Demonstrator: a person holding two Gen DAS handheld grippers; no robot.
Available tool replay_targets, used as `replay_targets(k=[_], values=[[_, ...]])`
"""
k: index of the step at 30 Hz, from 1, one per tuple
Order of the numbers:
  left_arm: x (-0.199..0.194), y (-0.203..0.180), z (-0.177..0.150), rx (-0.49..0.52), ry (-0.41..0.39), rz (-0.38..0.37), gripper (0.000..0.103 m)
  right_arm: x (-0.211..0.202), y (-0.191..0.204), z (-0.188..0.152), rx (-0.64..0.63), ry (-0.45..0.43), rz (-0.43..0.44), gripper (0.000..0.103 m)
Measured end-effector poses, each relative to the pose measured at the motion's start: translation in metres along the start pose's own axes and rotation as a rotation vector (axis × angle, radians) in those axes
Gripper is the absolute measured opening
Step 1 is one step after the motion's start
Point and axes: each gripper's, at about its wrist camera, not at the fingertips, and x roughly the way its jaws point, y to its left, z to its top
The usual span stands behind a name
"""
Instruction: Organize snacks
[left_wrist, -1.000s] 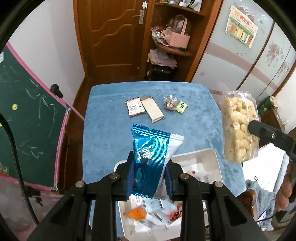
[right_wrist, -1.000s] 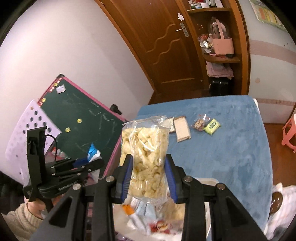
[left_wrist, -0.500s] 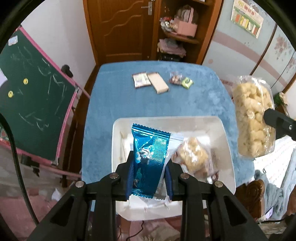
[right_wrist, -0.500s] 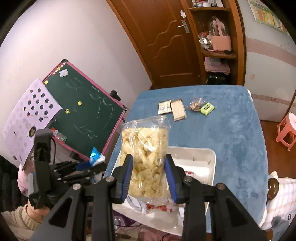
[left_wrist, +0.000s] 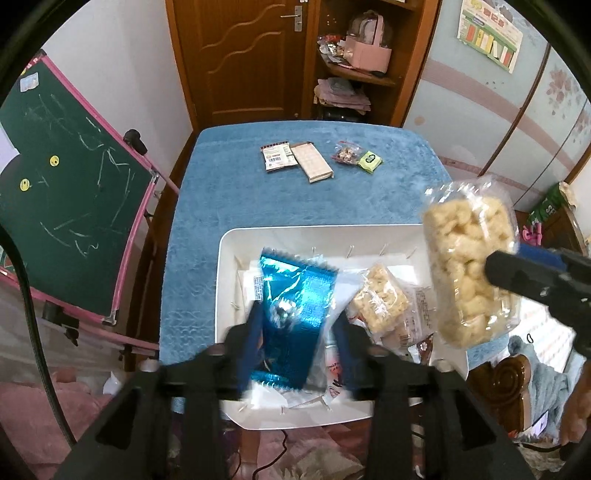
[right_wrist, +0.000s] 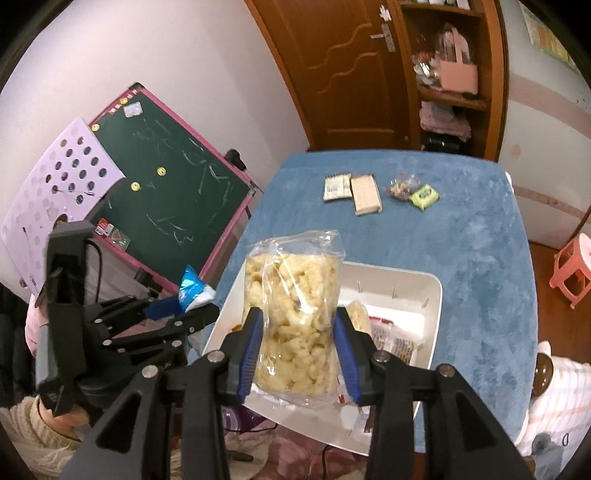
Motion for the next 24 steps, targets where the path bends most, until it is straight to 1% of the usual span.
replay_targets(k=[2,4,5,14,18,24], values=[[-0.003,0.001,-0.001,-0.011,-0.017,0.019,0.085,0.006,-0.004,-0.001,0.022,0.025,-0.002,0.044],[-0.007,0.001,-0.001,-0.013,-0.048,0.029,0.085,0.010,-0.010,-0.003,0.054,0.038,0.013,0.045],[-0.008,0.000,0.000,-0.008,-0.049,0.029,0.086,0.011,-0.011,-0.003,0.060,0.041,0.020,0.045],[-0.002,-0.002,-0.001,-0.027,-0.014,0.034,0.085,0.014,-0.012,-0.008,0.053,0.064,0.030,0.045],[-0.003,-0.003,-0.001,-0.027,-0.016,0.033,0.085,0.012,-0.012,-0.009,0.041,0.062,0.024,0.045],[-0.009,-0.015,0.003,-0.013,-0.034,0.036,0.085,0.002,-0.021,-0.008,0.049,0.040,0.020,0.045]])
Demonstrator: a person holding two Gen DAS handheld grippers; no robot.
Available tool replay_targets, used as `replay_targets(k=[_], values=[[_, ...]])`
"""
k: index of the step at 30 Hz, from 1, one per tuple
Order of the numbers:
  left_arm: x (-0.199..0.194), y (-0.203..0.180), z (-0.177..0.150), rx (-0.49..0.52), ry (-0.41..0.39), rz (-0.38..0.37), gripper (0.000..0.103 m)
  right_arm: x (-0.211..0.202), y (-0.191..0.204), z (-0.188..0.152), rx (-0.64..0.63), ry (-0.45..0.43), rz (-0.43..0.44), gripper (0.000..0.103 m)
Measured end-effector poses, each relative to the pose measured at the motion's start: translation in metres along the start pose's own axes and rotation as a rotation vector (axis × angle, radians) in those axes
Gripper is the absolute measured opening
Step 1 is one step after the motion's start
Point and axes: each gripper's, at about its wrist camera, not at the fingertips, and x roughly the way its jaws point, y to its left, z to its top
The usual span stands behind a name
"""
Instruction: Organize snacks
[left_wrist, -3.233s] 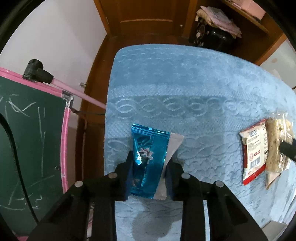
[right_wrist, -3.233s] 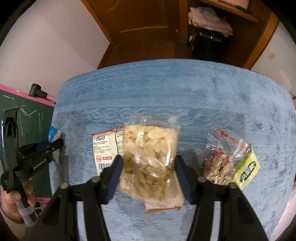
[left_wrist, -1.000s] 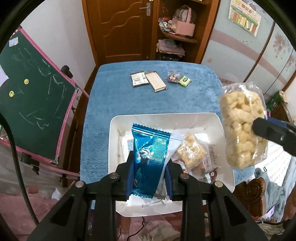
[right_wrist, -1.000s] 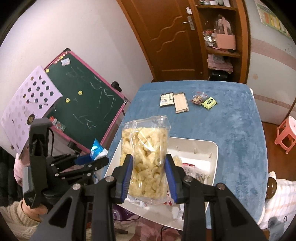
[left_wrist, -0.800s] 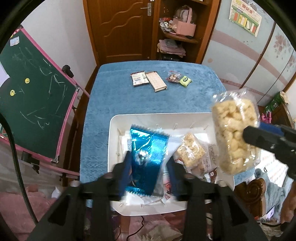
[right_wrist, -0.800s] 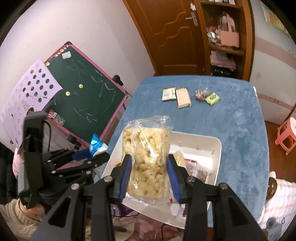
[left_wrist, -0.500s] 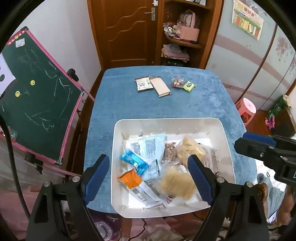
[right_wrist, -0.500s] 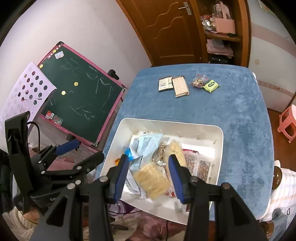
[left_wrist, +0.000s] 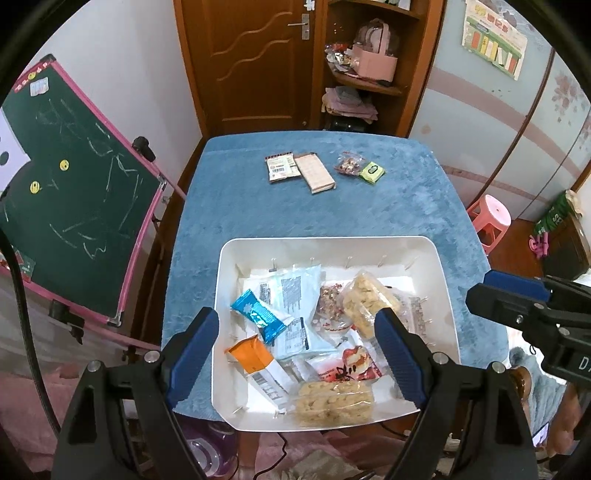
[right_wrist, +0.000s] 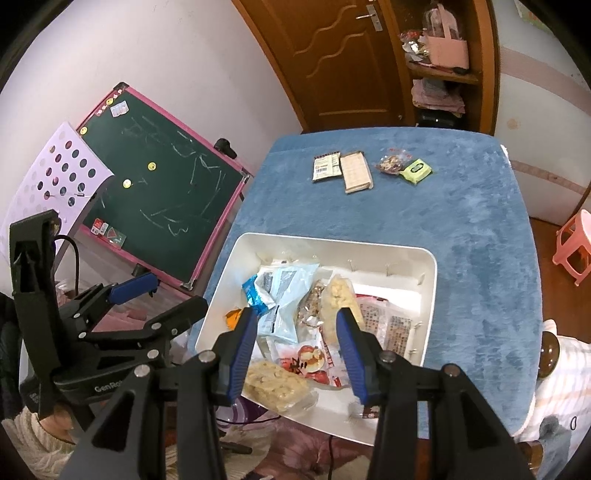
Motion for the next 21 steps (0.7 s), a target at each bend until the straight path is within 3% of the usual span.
replay_targets(k=[13,21], values=[[-0.014,-0.034,0.011,0.043,-0.043,0.009,0.085,-0.032,-0.030,-0.004,0.029,-0.068,-0.022,0.045],[-0.011,-0.039,0.018,0.073,-0.043,0.025,0.086,-0.027,-0.056,-0.003,0.114,-0.054,-0.021,0.045]])
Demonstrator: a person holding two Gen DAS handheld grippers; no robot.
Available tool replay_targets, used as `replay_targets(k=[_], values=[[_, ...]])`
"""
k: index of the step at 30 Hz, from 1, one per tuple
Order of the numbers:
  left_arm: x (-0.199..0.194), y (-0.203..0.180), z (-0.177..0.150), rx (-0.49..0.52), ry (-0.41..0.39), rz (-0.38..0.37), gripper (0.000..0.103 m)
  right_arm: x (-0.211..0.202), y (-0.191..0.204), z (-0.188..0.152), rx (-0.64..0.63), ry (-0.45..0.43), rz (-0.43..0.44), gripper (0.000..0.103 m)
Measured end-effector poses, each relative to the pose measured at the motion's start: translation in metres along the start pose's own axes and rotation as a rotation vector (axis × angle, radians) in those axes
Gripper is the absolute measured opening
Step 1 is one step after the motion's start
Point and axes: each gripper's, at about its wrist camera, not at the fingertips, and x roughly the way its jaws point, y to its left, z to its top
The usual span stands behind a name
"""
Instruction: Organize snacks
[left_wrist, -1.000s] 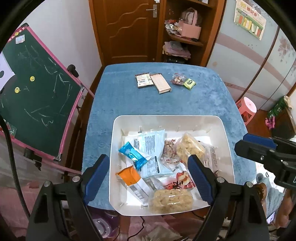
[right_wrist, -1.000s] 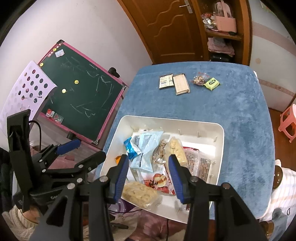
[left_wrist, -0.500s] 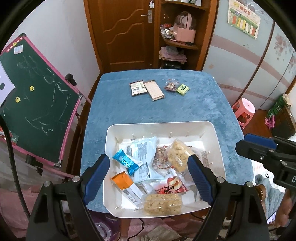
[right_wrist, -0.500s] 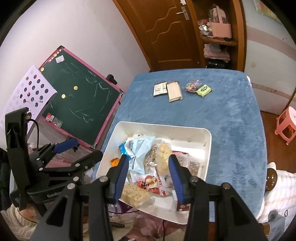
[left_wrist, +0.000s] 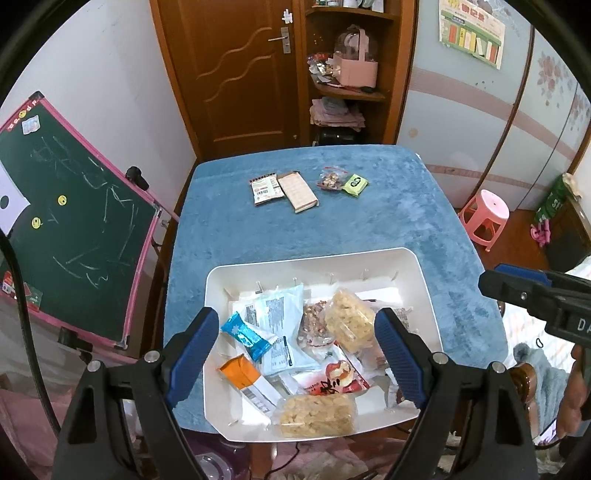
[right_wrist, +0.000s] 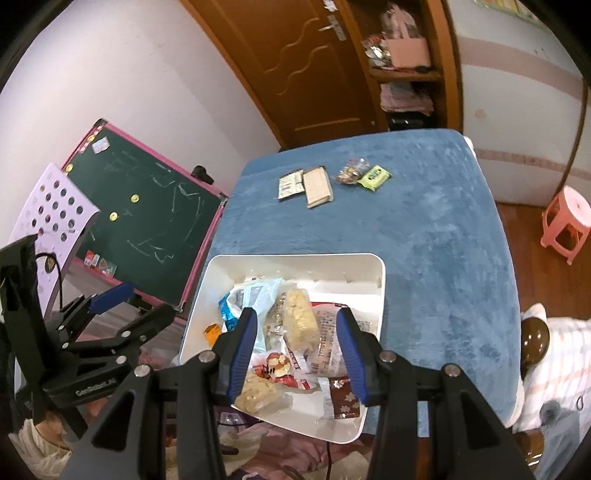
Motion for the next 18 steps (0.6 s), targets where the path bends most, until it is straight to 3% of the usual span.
replay_targets(k=[11,18], values=[[0.031,0.017,0.042,-0.049,0.029,-0.082,0.086,0.014,-0.013,0.030,0.044,0.021,-0.064,0.045],[0.060,0.024,0.098,-0.029,0.022,-0.112,0.086,0.030,-0.023,0.084,0.053,0.002,-0.151,0.045]])
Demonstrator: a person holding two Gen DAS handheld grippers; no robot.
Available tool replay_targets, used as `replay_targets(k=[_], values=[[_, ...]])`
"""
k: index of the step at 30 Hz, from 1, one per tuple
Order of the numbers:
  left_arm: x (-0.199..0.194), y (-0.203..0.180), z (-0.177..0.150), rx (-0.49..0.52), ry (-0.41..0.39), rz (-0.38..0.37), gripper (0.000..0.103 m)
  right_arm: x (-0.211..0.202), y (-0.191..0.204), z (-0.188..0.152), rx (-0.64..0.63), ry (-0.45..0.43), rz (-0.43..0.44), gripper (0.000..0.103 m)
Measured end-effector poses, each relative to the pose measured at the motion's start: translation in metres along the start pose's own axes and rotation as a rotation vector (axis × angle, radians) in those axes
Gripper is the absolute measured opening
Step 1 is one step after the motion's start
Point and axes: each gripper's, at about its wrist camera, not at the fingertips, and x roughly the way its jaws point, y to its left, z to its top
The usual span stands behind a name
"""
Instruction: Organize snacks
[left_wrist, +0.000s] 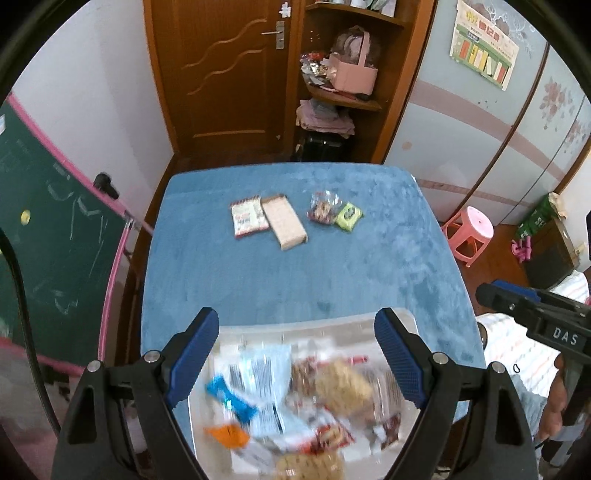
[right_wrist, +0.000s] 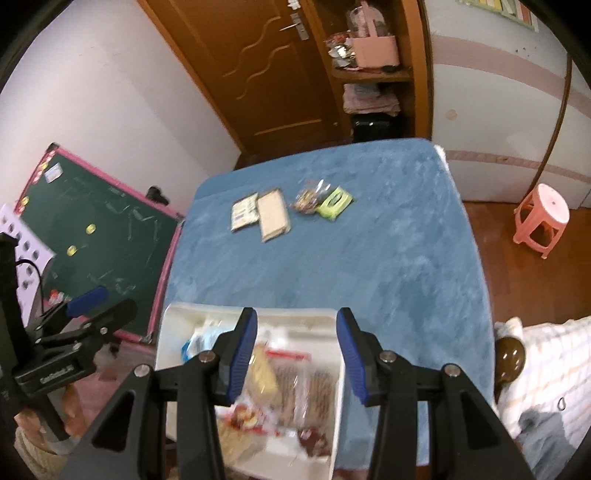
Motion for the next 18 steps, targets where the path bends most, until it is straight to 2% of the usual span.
replay_targets(k=[5,11,13,18], values=[[0.044,0.005,0.051,0.034,0.014,0.039,0.086,0.033,-0.005,0.056,-0.013,0.002,-0.062,0.045],[0.112,0.011,0.105,0.049,0.068,0.029,0.085,0.090,-0.019,0.118,0.000,0.026,-0.142,0.045],[0.140,0.013,0.119,0.045,0.102,0.022,0.085,0.112,-0.026,0.134,0.015,0.040,-0.162,0.045],[0.221,0.024,0.130,-0.018,0.229,-0.002,0.085,0.179,-0.050,0.162,0.098,0.130,-0.123,0.045]])
